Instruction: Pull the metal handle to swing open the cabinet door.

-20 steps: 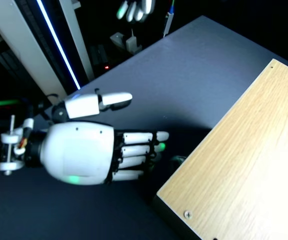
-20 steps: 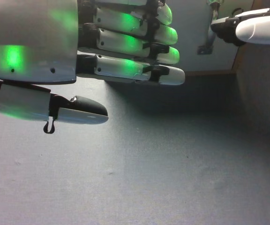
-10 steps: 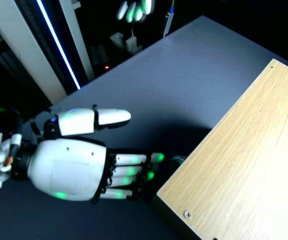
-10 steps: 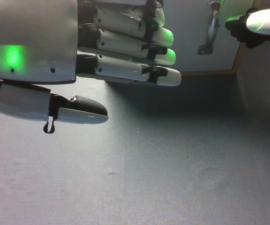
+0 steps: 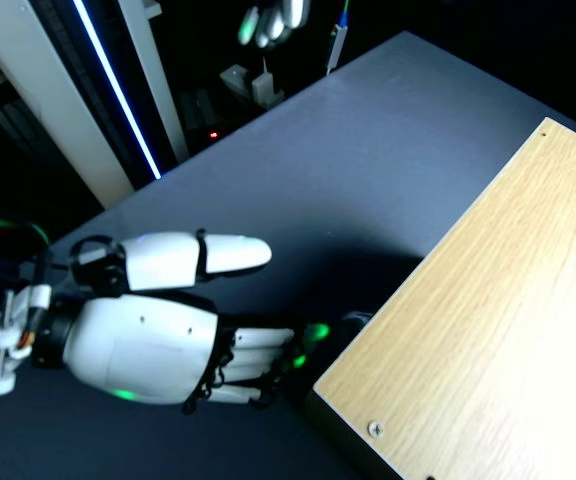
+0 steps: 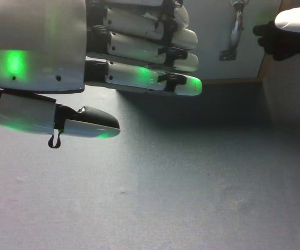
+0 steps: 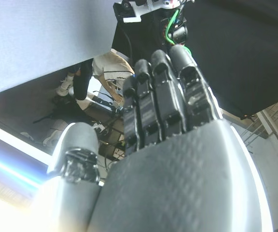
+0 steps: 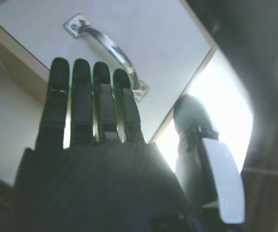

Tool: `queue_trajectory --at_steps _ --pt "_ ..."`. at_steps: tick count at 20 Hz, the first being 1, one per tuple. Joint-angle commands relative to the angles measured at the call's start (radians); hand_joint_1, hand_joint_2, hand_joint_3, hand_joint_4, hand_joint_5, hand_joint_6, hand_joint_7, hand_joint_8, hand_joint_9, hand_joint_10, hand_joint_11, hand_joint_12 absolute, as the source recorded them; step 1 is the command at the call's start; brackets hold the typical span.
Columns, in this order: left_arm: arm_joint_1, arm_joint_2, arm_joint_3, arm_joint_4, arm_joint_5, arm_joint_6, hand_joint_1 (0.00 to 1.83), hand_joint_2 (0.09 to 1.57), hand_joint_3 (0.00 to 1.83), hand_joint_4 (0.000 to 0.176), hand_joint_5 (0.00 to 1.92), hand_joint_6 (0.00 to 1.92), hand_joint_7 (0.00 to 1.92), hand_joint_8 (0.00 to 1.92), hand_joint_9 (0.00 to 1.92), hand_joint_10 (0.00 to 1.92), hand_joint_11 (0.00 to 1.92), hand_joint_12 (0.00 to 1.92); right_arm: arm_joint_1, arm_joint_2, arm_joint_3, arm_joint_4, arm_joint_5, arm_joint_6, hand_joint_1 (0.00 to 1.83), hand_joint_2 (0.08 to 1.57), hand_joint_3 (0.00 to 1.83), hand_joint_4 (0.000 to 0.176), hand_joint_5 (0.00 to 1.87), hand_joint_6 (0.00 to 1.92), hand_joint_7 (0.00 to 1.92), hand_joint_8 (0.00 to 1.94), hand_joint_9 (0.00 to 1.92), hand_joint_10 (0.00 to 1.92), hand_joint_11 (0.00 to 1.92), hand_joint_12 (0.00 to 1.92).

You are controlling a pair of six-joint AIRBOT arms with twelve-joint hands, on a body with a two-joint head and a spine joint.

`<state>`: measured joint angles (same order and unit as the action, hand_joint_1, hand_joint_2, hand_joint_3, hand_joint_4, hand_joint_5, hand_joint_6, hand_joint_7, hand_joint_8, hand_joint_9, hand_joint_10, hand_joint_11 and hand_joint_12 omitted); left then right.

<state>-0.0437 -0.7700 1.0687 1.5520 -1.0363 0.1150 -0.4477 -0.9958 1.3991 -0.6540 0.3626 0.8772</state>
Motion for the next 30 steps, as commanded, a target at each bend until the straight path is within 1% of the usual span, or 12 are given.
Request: queue_trajectory --at_steps 1,3,8,12,15,18,20,23,26,28,29,30 --pt "-0.006 0.006 -0.003 -0.098 -0.021 0.006 0.0 1.53 0.0 0.0 0.31 0.01 0.38 0.0 0.34 0.01 0.0 0.89 0.016 0.002 0.004 0.034 0.054 0.016 0.0 1.32 0.0 0.0 0.23 0.0 0.26 0.0 0.27 0.0 0.0 0.72" --pt "-0.006 0.006 -0.003 -0.098 -0.021 0.006 0.0 1.53 0.0 0.0 0.33 0.01 0.4 0.01 0.35 0.01 0.0 0.96 0.019 -0.005 0.004 0.034 0.043 0.018 0.0 1.32 0.0 0.0 0.23 0.01 0.26 0.0 0.25 0.0 0.0 0.69" --pt "-0.006 0.006 -0.003 -0.098 -0.021 0.006 0.0 1.53 0.0 0.0 0.36 0.02 0.43 0.01 0.37 0.01 0.0 0.87 0.029 -0.022 -0.002 0.035 0.018 0.03 0.0 1.31 0.0 0.0 0.32 0.01 0.33 0.0 0.31 0.01 0.0 0.89" --pt "-0.006 0.006 -0.003 -0.098 -0.021 0.006 0.0 1.52 0.0 0.0 0.39 0.01 0.46 0.01 0.41 0.01 0.0 0.93 0.051 -0.033 0.0 0.049 -0.026 0.03 0.0 1.32 0.01 0.0 0.29 0.01 0.29 0.0 0.28 0.01 0.0 0.77" --pt "-0.006 0.006 -0.003 -0.098 -0.021 0.006 0.0 1.5 0.0 0.0 0.34 0.0 0.39 0.0 0.39 0.0 0.0 0.88 0.056 -0.044 0.006 0.061 -0.04 0.03 0.0 1.33 0.0 0.0 0.28 0.01 0.32 0.01 0.3 0.01 0.0 0.77" --pt "-0.006 0.006 -0.003 -0.098 -0.021 0.006 0.0 1.47 0.0 0.0 0.41 0.01 0.42 0.0 0.39 0.0 0.06 0.77 0.056 -0.051 0.006 0.063 -0.042 0.03 0.0 1.38 0.01 0.0 0.26 0.0 0.29 0.0 0.26 0.0 0.0 0.68" --pt "-0.006 0.006 -0.003 -0.098 -0.021 0.006 0.03 1.46 0.0 0.0 0.44 0.01 0.41 0.0 0.37 0.0 0.05 0.74 0.056 -0.055 0.006 0.062 -0.042 0.03 0.08 1.38 0.0 0.0 0.3 0.01 0.31 0.01 0.27 0.01 0.0 0.74" --pt "-0.006 0.006 -0.003 -0.098 -0.021 0.006 0.0 1.41 0.0 0.0 0.24 0.0 0.28 0.0 0.26 0.0 0.0 0.58 0.056 -0.062 0.009 0.062 -0.05 0.03 0.02 1.41 0.01 0.0 0.23 0.0 0.24 0.0 0.2 0.0 0.0 0.57" --pt "-0.006 0.006 -0.003 -0.098 -0.021 0.006 0.0 1.34 0.0 0.0 0.11 0.0 0.15 0.0 0.12 0.0 0.0 0.29 0.056 -0.066 0.007 0.062 -0.05 0.03 0.0 1.36 0.0 0.0 0.15 0.0 0.17 0.0 0.14 0.0 0.0 0.39" --pt "-0.006 0.006 -0.003 -0.098 -0.021 0.006 0.0 1.3 0.0 0.0 0.08 0.0 0.13 0.0 0.11 0.0 0.0 0.26 0.056 -0.069 0.007 0.062 -0.05 0.03 0.0 1.31 0.0 0.0 0.1 0.0 0.12 0.0 0.09 0.0 0.0 0.3" --pt "-0.006 0.006 -0.003 -0.098 -0.021 0.006 0.0 1.24 0.0 0.0 0.06 0.0 0.15 0.0 0.11 0.0 0.0 0.27 0.056 -0.071 0.007 0.062 -0.049 0.03 0.0 1.25 0.0 0.0 0.07 0.0 0.06 0.01 0.03 0.0 0.0 0.13" --pt "-0.006 0.006 -0.003 -0.098 -0.021 0.006 0.0 1.24 0.0 0.0 0.06 0.0 0.15 0.0 0.11 0.0 0.0 0.27 0.056 -0.072 0.007 0.062 -0.049 0.03 0.0 1.25 0.0 0.0 0.07 0.0 0.06 0.01 0.03 0.0 0.0 0.13"
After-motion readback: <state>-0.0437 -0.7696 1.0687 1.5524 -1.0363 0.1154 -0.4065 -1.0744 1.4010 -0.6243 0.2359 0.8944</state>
